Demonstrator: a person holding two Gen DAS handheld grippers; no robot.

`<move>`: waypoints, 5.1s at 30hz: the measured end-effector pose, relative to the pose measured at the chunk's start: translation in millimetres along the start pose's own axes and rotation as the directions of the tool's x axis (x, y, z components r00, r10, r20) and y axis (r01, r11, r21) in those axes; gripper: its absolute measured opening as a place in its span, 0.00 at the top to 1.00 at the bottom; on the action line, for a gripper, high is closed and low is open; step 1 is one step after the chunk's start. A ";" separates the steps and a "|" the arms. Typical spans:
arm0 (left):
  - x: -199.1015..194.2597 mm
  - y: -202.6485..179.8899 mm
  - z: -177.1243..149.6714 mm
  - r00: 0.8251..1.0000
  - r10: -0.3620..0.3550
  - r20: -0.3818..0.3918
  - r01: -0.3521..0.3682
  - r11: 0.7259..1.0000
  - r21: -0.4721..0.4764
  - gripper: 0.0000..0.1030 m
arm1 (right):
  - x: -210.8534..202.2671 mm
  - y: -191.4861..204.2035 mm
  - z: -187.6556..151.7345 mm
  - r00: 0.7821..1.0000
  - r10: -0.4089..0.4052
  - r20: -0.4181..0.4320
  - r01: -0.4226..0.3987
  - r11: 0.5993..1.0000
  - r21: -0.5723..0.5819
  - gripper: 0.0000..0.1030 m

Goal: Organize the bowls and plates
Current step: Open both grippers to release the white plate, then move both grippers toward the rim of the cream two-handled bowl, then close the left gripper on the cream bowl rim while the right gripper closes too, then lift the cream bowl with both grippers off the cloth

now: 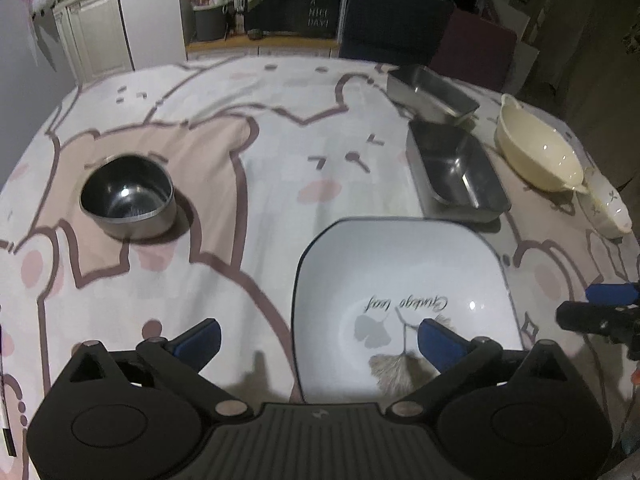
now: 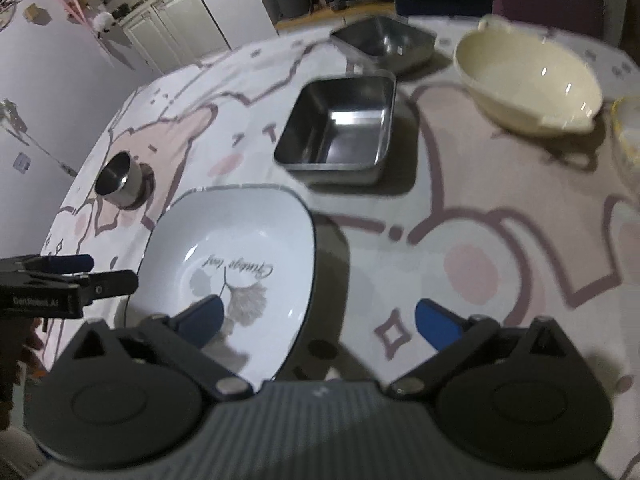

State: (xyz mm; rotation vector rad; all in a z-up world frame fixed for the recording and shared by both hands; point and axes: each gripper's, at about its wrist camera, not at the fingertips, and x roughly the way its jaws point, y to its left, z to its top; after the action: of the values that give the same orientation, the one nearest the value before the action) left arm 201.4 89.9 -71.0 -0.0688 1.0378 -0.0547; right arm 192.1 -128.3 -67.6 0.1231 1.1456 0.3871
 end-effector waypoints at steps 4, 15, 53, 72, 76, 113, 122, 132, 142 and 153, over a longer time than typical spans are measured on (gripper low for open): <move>-11.3 -13.3 8.5 0.998 0.003 0.067 -0.003 1.000 -0.003 0.00 | -21.8 -8.4 3.6 0.998 -0.002 0.067 0.002 1.000 0.007 0.00; -23.8 -83.1 37.9 0.971 -0.114 0.210 0.111 0.993 0.025 0.00 | -70.2 -57.2 16.5 0.956 -0.085 0.282 0.066 0.995 0.078 0.00; 169.2 -192.2 177.2 0.924 -0.355 0.144 0.376 0.913 -0.160 0.60 | 29.8 -264.7 167.1 0.929 -0.232 0.287 0.132 0.935 0.330 0.74; 176.1 -208.1 170.5 0.940 -0.308 0.145 0.307 0.951 0.036 0.93 | 34.1 -248.3 164.8 0.924 -0.272 0.268 0.221 0.953 0.207 0.92; 161.7 -208.3 154.4 0.952 -0.280 0.126 0.271 0.959 0.081 0.91 | 34.3 -240.8 165.9 0.933 -0.257 0.253 0.219 0.961 0.171 0.92; 101.4 -197.5 129.3 0.911 -0.401 0.096 0.398 0.916 0.050 0.84 | -28.6 -211.4 67.8 0.966 -0.191 0.173 0.083 0.866 0.494 0.48; 116.5 -182.5 146.5 0.935 -0.321 0.149 0.319 0.947 0.039 0.45 | -4.4 -211.7 48.8 0.984 -0.073 0.165 -0.059 0.731 0.680 0.47; 130.7 -181.4 151.0 0.938 -0.311 0.151 0.304 0.950 0.069 0.42 | 10.0 -206.5 49.7 0.985 -0.066 0.160 -0.056 0.753 0.656 0.79; 140.4 -195.9 150.2 0.933 -0.345 0.099 0.330 0.933 0.141 0.47 | -15.4 -242.5 49.0 0.969 -0.178 0.169 0.029 0.767 0.641 0.84; 160.7 -206.3 155.6 0.938 -0.347 0.017 0.342 0.930 0.135 0.67 | -14.4 -248.1 59.2 0.977 -0.142 0.162 0.016 0.795 0.606 0.79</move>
State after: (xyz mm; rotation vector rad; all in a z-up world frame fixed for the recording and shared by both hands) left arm 414.3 -123.4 -113.1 -0.1324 0.9699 -0.4398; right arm 299.2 -357.6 -102.8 0.6620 1.0344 -0.0844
